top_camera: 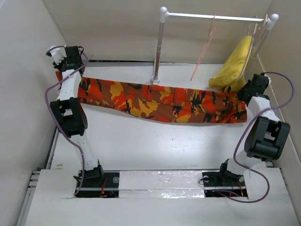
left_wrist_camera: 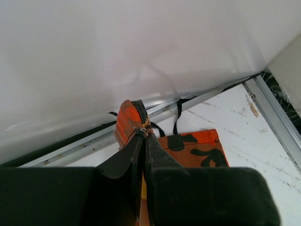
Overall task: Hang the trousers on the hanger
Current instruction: Fold the trousers at the center of the board.
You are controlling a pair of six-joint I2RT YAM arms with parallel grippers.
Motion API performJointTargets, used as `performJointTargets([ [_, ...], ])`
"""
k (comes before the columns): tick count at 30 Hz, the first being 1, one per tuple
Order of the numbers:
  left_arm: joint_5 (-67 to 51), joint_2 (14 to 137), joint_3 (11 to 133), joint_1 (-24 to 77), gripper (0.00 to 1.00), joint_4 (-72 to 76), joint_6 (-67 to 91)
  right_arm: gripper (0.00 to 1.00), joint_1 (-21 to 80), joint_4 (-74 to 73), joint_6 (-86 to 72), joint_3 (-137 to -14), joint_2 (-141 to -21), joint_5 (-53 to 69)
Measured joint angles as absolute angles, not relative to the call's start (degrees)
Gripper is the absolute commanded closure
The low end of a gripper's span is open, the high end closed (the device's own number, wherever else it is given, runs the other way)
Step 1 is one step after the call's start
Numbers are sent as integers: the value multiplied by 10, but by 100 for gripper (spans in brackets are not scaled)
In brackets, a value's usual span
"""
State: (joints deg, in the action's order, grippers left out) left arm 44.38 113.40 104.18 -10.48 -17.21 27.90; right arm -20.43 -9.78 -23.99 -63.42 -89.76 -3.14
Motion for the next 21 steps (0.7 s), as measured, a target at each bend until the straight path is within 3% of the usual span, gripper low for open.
performJointTargets([
  [3,444,1179,1078,-98,100,-171,263,100,-201,-88,-240,-654,-932,-32],
  [12,442,1286,1186,-78,84,-149,219,93,-197,-79,-239,-728,-1025,-41],
  [14,442,1299,1196,-70,68,-134,206,91,-197,-72,-242,-735,-1042,-41],
  [17,442,1312,1203,-61,50,-117,190,75,-198,-55,-249,-736,-1055,-39],
  [18,442,1315,1205,-59,47,-113,188,62,-199,-50,-251,-736,-1056,-38],
  [21,442,1315,1204,-58,45,-109,182,40,-202,-29,-253,-735,-1054,-30],
])
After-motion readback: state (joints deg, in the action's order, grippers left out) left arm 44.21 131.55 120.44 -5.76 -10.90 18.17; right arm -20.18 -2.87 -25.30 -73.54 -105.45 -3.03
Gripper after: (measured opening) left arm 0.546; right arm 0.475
